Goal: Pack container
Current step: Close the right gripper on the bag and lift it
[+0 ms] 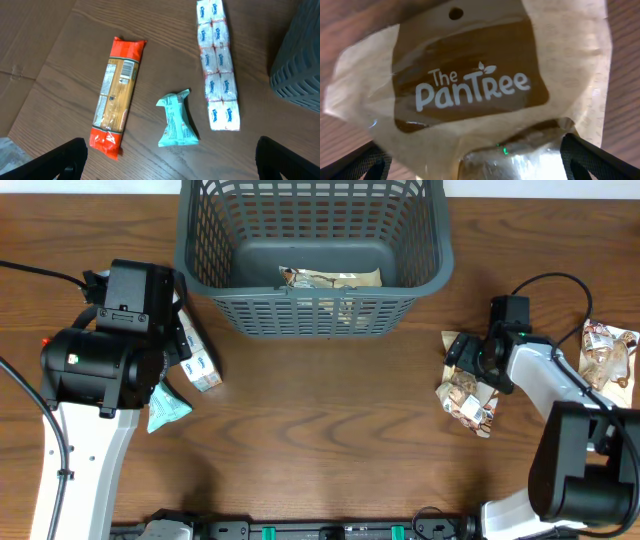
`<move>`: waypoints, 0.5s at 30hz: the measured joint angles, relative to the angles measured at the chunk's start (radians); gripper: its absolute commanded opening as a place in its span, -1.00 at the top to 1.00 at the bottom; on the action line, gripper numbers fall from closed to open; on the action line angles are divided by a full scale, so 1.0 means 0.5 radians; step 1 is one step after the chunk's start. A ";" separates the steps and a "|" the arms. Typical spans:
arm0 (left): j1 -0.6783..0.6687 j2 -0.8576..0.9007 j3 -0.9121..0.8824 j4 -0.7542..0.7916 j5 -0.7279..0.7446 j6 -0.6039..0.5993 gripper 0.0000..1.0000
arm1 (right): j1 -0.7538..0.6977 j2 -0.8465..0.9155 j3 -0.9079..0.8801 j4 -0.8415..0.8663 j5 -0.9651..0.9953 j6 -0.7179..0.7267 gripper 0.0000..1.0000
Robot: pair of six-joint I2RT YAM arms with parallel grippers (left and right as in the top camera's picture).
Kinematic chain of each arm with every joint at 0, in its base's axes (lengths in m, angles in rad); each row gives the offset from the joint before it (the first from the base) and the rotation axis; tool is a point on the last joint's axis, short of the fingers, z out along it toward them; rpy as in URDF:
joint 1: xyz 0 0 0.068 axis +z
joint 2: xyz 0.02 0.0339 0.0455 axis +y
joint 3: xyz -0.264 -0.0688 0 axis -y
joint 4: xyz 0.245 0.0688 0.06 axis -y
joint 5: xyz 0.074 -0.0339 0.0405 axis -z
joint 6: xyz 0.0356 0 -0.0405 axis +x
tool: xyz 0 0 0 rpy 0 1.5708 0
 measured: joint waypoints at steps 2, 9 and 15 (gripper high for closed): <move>0.000 0.000 0.000 0.001 0.000 0.000 -0.92 | 0.000 0.038 0.002 0.021 0.015 0.000 -0.80; 0.000 0.000 0.000 0.000 0.000 0.000 -0.92 | 0.000 0.096 0.040 0.077 0.096 -0.016 -0.04; 0.000 0.000 0.000 0.001 0.000 0.001 -0.92 | 0.000 0.098 0.043 0.114 0.131 -0.020 0.52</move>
